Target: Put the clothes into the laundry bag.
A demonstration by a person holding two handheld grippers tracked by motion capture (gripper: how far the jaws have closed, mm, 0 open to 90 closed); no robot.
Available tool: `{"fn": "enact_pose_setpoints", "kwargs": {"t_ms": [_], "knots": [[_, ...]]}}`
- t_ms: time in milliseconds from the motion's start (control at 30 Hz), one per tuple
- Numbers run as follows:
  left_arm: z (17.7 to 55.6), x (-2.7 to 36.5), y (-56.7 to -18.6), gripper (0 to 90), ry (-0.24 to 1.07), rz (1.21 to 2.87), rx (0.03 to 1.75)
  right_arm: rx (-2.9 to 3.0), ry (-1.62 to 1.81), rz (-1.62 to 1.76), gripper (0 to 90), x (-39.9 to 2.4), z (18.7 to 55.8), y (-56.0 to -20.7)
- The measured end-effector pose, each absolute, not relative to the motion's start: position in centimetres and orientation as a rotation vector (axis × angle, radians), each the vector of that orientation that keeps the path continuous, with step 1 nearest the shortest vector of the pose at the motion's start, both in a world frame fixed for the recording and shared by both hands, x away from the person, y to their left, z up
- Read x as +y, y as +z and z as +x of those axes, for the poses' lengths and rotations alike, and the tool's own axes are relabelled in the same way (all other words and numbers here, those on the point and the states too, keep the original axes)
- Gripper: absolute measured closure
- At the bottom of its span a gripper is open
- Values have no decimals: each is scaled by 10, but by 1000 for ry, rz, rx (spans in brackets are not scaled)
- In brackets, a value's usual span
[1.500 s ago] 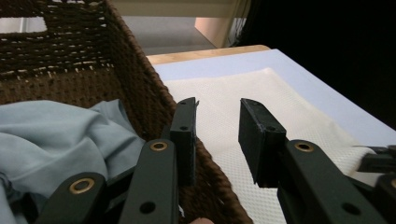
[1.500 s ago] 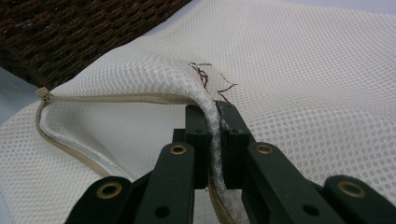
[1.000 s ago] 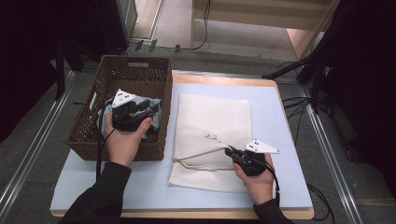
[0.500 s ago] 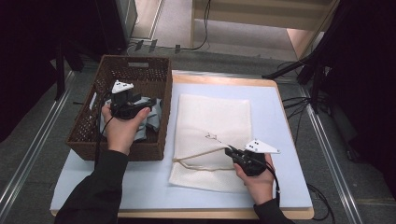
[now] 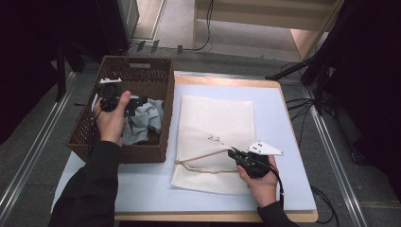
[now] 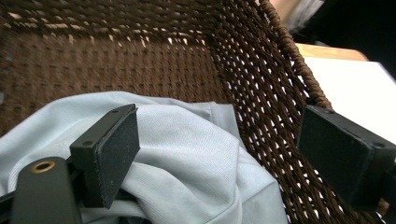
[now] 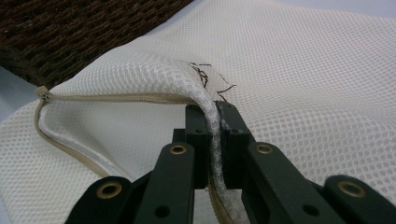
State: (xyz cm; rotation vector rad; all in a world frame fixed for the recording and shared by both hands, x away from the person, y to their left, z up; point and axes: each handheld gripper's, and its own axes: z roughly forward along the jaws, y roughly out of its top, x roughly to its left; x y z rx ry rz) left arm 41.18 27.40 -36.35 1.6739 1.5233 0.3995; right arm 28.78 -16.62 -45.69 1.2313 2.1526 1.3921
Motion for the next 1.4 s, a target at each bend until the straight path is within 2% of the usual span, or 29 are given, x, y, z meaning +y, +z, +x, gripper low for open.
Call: {"fn": "enact_pose_setpoints", "kwargs": {"t_ms": [100, 267, 400, 467, 733, 1000, 1267, 1300, 1333, 1367, 1400], "knots": [[417, 281, -366, 103, 399, 1688, 1549, 2153, 1392, 1231, 850, -166, 288, -457], [425, 292, -377, 19, 421, 1744, 1593, 2152, 1392, 1231, 850, -166, 288, -457], [432, 297, -392, 0, 328, 1798, 1635, 2153, 1391, 1231, 850, -166, 288, -457], [434, 300, -397, 0, 280, 1801, 1631, 2154, 1392, 1231, 850, -166, 288, -458], [440, 300, -410, 0, 242, 1843, 1675, 2154, 1390, 1231, 850, -166, 288, -458], [447, 301, -421, 0, 213, 1871, 1863, 2153, 1390, 1228, 849, -166, 287, -458], [450, 297, -425, 0, 122, 1908, 1907, 2154, 1387, 1225, 849, -167, 287, -458], [450, 294, -425, 17, 124, 1954, 1898, 2154, 1386, 1224, 849, -167, 287, -458], [450, 291, -424, 130, 133, 1983, 1890, 2154, 1388, 1227, 850, -166, 287, -459], [449, 289, -423, 130, 143, 1991, 1879, 2154, 1388, 1227, 850, -166, 287, -459], [448, 288, -420, 197, 133, 1999, 1843, 2154, 1389, 1226, 850, -166, 287, -459]]}}
